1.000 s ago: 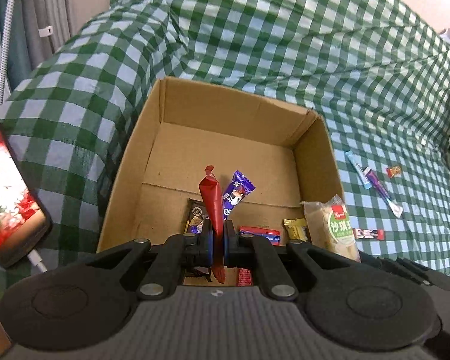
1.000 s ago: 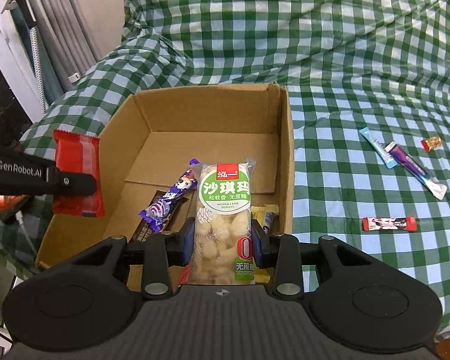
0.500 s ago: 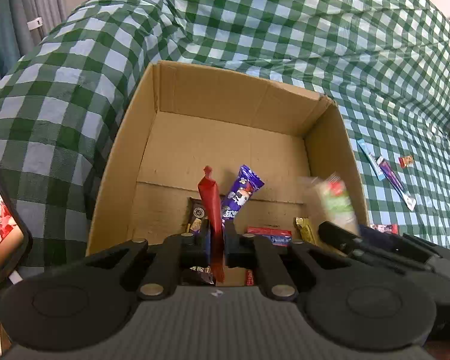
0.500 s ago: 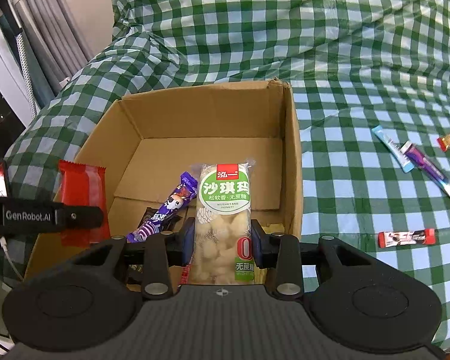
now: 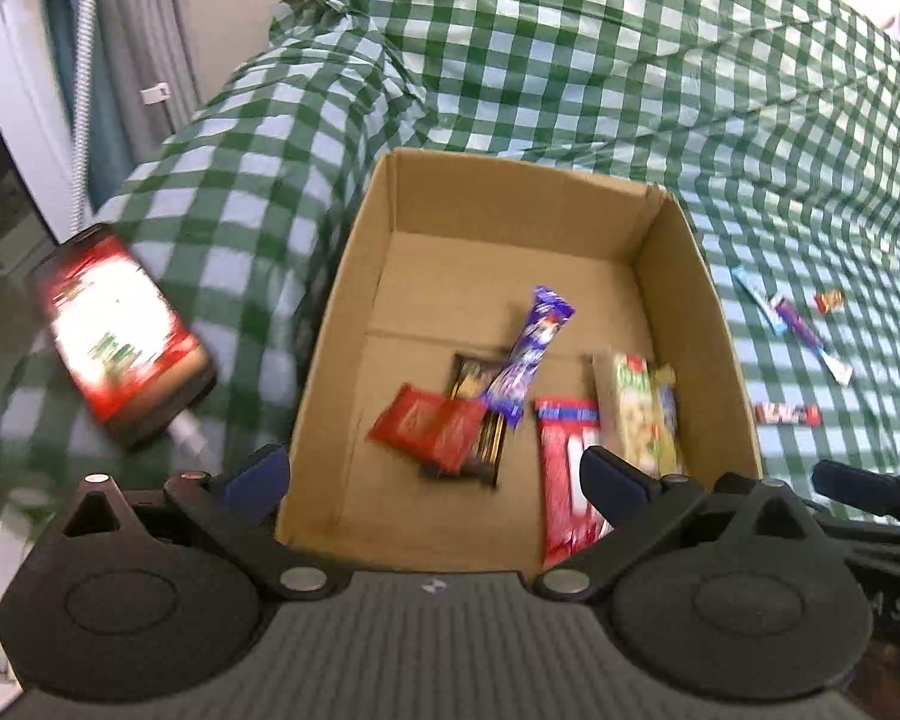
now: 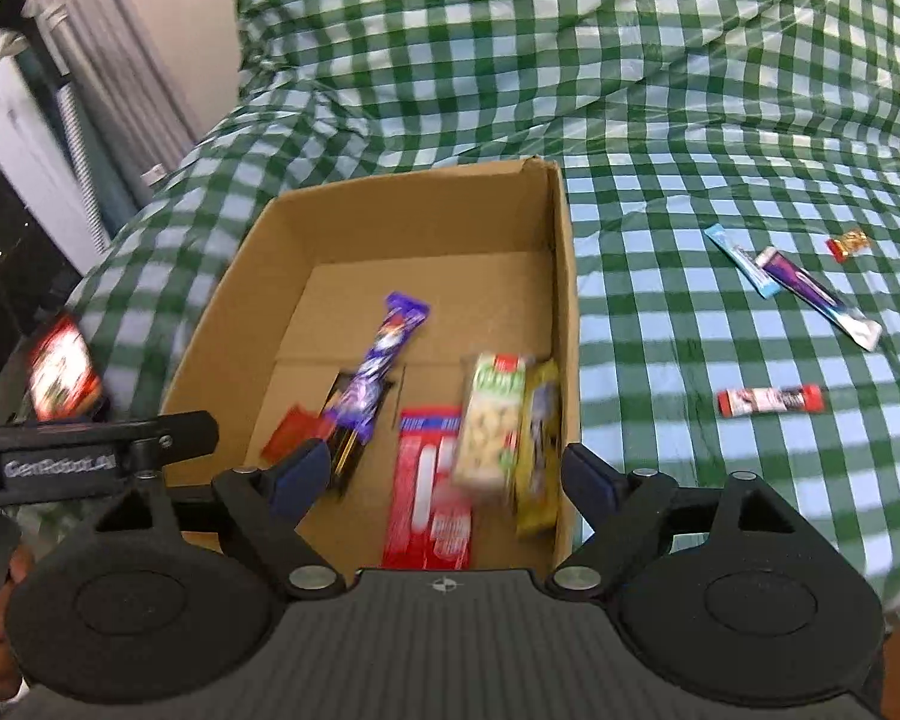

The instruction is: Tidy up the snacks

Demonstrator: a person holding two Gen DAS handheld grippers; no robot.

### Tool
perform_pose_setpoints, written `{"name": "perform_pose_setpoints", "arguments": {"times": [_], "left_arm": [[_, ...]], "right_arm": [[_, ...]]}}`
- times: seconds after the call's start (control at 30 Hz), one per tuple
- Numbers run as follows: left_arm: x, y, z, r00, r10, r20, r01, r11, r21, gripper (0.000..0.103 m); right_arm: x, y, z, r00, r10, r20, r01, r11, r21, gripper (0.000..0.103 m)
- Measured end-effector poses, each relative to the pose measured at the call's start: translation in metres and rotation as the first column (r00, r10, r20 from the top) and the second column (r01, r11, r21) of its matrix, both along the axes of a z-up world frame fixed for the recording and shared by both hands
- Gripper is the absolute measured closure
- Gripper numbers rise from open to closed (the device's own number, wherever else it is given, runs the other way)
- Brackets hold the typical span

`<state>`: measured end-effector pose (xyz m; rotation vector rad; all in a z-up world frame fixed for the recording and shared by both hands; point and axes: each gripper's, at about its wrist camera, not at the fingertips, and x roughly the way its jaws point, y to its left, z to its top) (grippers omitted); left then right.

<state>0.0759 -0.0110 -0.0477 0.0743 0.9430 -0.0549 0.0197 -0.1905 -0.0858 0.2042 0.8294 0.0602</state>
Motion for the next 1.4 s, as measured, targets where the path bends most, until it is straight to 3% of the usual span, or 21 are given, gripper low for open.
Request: {"name": "perform_pose_setpoints", "arguments": {"times": [0.2,0.5,0.93,1.4], "left_arm": [[-0.052,0.007,0.017,0.998,0.028,0.059,-0.028,1.000,0.012,0.000],[-0.111,0.011,0.042,0.985,0.038,0.170,-0.041,0.999,0.012,0.000],[-0.150,0.010,0.063,0.967,0.016,0.253,-0.019,1.000,0.010,0.000],[-0.151,0.010,0.062,0.970,0.006,0.244,-0.010,1.000,0.015,0.000]], "right_arm": [[-0.061,0.009,0.018,0.993,0.028,0.117,-0.018,0.996,-0.089,0.011],[-0.120,0.022,0.041,0.959,0.106,0.261,-0.055,0.979,-0.196,0.005],[-0.157,0.027,0.053,0.934,0.127,0.334,-0.051,0.972,-0.228,0.001],[-0.161,0.026,0.051,0.937,0.119,0.329,-0.046,0.975,-0.220,0.001]]}}
